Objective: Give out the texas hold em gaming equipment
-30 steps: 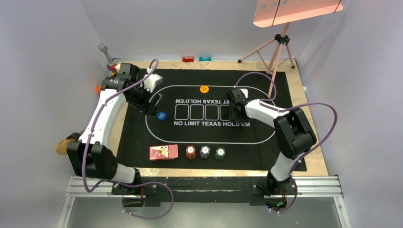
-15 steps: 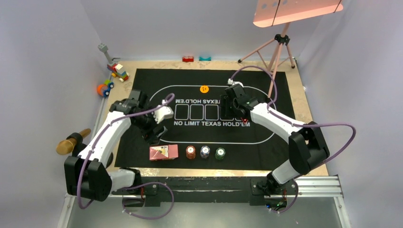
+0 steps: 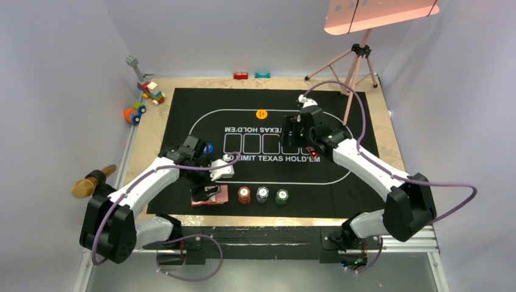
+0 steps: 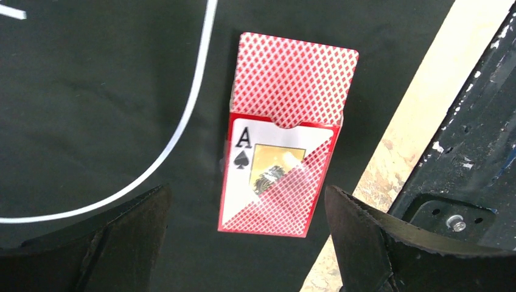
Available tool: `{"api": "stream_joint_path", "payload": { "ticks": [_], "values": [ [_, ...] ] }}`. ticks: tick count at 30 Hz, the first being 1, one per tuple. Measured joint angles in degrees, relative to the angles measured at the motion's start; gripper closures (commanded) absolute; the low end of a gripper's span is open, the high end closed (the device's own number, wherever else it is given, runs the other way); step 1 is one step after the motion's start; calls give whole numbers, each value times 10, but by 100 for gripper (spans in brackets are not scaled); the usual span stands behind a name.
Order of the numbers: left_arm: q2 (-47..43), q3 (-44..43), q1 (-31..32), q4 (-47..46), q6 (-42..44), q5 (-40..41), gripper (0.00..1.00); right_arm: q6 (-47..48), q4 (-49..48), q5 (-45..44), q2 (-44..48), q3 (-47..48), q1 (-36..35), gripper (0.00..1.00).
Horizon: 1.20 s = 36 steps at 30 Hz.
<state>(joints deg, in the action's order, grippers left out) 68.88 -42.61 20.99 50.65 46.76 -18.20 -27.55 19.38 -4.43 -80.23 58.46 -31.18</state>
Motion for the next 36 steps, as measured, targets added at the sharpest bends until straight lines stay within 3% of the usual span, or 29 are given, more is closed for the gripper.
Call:
{"api": "stream_joint_path", "payload": {
  "ticks": [8,17,21,26,32,36],
  "values": [
    [11,21,43,-29,0,19,0,-16,-8,17,68,-5,29,21],
    [19,23,64,-38,-5,23,0,-12,-4,41,71,-5,41,20],
    [15,22,64,-37,-8,19,0,-3,-7,55,60,-8,35,15],
    [8,-26,43,10,-33,6,0,32,4,39,11,3,-55,10],
    [4,-183,-60,51,-99,-83,0,73,9,42,-21,13,-177,3],
    [4,-206,-101,55,-138,-110,0,105,7,42,-8,14,-222,2]
  ]
}}
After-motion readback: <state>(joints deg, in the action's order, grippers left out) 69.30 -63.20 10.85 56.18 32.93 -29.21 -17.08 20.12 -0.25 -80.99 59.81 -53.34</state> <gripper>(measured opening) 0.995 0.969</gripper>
